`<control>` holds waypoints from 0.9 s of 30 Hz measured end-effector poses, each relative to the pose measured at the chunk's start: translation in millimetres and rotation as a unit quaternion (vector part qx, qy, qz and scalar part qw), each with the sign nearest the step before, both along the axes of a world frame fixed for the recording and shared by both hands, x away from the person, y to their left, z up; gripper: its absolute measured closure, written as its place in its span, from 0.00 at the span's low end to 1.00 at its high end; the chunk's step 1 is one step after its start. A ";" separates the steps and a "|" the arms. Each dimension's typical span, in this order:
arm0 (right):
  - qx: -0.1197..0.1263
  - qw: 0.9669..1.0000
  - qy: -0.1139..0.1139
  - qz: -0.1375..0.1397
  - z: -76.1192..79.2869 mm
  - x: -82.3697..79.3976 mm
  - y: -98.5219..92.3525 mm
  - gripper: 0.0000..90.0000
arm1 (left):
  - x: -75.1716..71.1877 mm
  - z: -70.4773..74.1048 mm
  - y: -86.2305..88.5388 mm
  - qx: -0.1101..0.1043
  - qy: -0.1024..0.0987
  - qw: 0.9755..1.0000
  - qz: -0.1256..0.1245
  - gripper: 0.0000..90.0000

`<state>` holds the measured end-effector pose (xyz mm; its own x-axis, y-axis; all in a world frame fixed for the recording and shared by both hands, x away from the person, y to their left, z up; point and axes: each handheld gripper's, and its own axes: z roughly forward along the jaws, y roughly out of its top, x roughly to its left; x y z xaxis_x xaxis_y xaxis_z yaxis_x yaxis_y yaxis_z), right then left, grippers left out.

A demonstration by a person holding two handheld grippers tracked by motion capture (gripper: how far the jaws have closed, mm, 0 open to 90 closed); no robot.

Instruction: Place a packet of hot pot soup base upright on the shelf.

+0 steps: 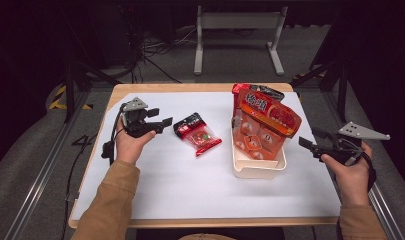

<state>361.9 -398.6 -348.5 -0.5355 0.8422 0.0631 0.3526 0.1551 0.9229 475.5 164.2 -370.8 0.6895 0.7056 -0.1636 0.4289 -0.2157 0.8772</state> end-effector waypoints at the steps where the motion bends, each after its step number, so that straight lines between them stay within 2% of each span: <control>1: 0.000 1.000 -0.001 0.000 -0.1 0.4 -0.1 0.34 | 2.2 -2.3 -2.2 -0.001 0.003 1.000 0.002 0.34; 5: -0.001 1.000 0.000 0.002 -0.9 1.9 -0.2 0.34 | 9.9 -9.8 -9.4 -0.010 0.008 1.000 0.003 0.34; 8: 0.002 1.000 0.001 0.002 -2.1 2.7 -0.2 0.33 | 13.2 -13.9 -12.4 -0.019 0.008 1.000 -0.004 0.39; 10: 0.001 1.000 0.003 0.003 -3.4 3.4 -0.4 0.33 | 17.3 -17.9 -15.8 -0.025 0.010 1.000 -0.002 0.39; 20: -0.001 1.000 0.009 0.005 -7.0 5.9 1.6 0.33 | 33.6 -36.8 -24.0 -0.020 0.021 1.000 0.004 0.37; 27: -0.001 1.000 0.013 0.006 -10.0 7.5 2.6 0.33 | 43.0 -49.7 -27.4 -0.029 0.040 0.999 0.009 0.36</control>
